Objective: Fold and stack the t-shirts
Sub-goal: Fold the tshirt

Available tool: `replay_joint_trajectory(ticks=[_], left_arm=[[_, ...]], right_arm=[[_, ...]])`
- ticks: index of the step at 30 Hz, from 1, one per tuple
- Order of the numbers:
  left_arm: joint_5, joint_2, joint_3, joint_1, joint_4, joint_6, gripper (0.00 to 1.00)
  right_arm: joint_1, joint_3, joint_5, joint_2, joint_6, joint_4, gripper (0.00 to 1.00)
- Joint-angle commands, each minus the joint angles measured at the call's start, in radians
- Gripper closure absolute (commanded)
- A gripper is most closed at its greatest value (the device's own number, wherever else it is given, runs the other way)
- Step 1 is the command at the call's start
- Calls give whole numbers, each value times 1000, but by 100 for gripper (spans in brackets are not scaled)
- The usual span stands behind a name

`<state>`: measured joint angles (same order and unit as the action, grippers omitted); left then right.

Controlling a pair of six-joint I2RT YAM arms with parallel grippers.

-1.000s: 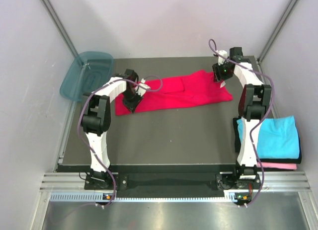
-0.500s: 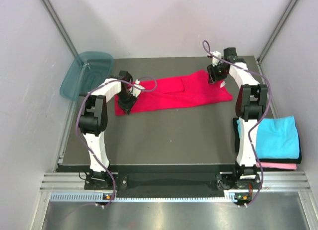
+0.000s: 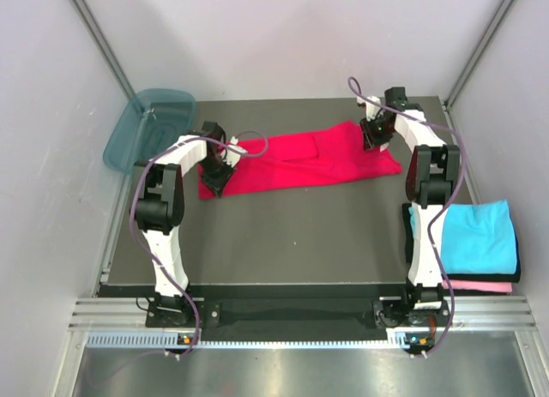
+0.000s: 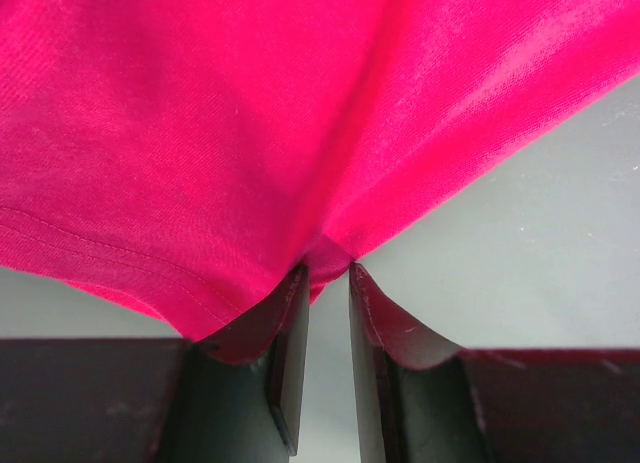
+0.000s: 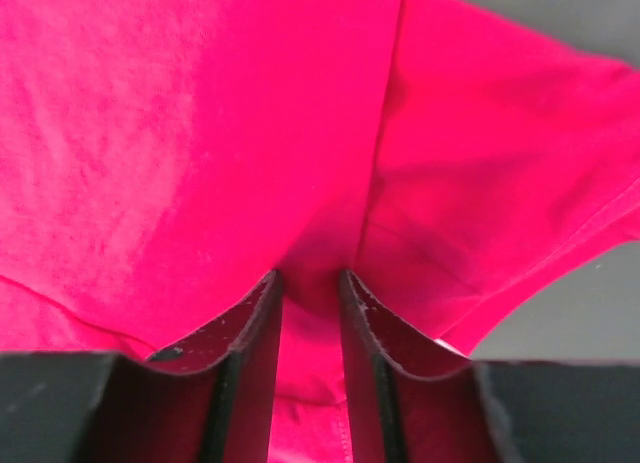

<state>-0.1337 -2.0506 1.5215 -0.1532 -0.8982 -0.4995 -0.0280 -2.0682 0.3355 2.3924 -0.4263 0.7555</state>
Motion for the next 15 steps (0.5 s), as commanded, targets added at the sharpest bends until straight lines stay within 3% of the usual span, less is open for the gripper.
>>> replay_joint_trajectory(ticks=[1,7,11,15], left_arm=[[11,7,-20,12,21,-10,72],[8,1,-15,12,19,-11,72],[9,1,-23,12,22,-11,72],[8,4,-34,12,27,-8,72]], right_arm=[[3,-9,0,33,-15,47,71],[8,-4,-44,28,0,35,74],[8,6,-99,14,3,-7,96],[14,16,-136,-13,4,-38,100]])
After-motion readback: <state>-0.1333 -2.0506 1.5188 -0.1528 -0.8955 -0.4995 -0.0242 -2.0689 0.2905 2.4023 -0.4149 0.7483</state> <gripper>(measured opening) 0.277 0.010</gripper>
